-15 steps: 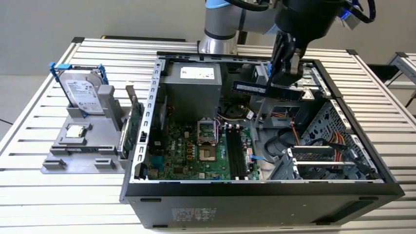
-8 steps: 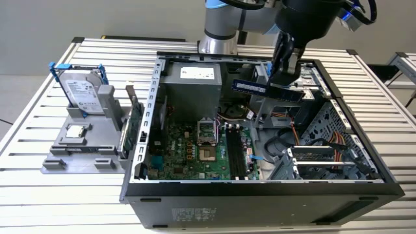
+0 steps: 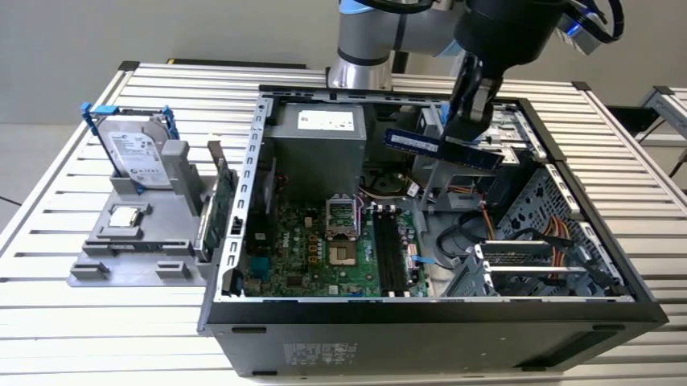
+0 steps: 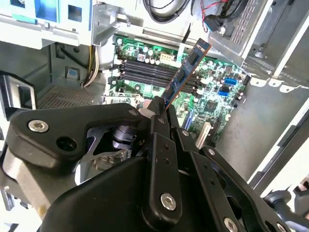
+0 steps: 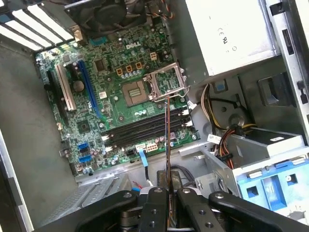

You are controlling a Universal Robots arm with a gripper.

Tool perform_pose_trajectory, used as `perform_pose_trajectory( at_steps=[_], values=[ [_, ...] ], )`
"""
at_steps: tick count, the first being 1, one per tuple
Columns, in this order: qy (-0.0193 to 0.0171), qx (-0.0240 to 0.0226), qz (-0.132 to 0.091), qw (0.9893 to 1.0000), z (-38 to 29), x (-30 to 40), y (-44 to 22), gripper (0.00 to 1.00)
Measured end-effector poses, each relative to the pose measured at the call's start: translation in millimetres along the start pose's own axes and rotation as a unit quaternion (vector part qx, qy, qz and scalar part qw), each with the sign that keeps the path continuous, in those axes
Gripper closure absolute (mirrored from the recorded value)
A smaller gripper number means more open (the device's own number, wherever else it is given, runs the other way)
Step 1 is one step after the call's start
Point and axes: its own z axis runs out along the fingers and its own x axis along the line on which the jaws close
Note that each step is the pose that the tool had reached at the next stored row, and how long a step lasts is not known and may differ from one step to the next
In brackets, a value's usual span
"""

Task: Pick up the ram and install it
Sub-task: 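Insert the ram into the slot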

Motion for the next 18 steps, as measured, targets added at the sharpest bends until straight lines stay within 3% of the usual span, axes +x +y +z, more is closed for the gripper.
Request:
perform_pose_trajectory(
  at_steps=[9, 18],
  values=[
    [-0.0014, -0.0005, 0.04, 0.9992, 0.0, 0.0, 0.0, 1.0],
    [-0.0028, -0.001, 0.08, 0.9968, 0.0, 0.0, 0.0, 1.0]
  ],
)
